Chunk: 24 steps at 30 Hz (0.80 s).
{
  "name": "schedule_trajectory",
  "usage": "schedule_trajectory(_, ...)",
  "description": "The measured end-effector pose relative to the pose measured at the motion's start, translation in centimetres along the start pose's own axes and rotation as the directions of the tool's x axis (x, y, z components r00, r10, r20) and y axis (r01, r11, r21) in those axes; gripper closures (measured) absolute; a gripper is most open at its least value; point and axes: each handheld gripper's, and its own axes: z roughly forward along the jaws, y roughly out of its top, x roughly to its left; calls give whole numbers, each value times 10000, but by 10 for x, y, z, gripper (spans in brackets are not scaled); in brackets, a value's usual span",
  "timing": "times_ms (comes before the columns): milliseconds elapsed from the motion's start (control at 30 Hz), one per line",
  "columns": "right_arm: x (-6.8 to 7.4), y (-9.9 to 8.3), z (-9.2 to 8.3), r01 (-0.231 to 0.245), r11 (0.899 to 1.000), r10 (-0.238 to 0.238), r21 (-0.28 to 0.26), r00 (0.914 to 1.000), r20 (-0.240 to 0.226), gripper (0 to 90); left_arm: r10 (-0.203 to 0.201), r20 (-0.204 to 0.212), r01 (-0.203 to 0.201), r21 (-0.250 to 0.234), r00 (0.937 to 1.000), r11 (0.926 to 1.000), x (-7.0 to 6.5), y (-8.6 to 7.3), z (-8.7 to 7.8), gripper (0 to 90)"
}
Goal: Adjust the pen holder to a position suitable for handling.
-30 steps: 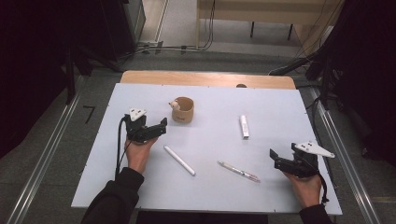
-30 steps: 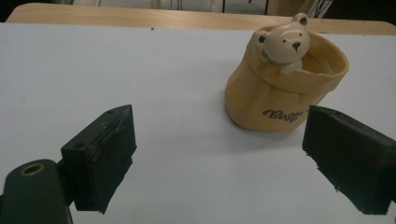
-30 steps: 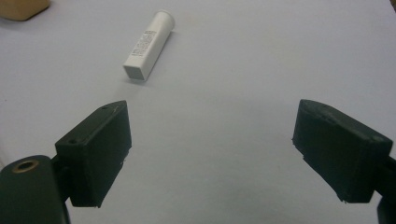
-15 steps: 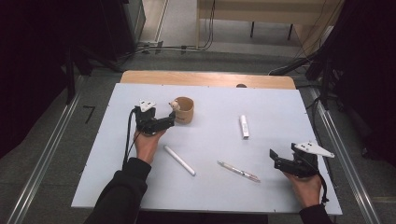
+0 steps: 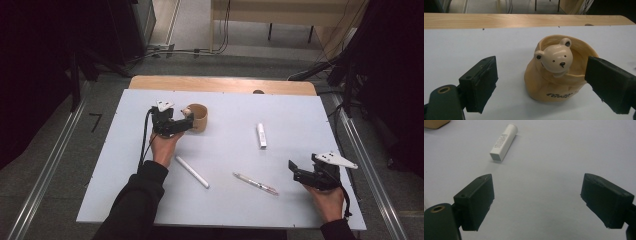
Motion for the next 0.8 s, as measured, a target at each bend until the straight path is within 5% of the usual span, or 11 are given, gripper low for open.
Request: schedule_trajectory(800, 0, -1, 2, -34, 10000, 35, 84, 10000, -83, 102, 64, -253, -56, 337, 9997, 9994, -1, 5, 28, 128)
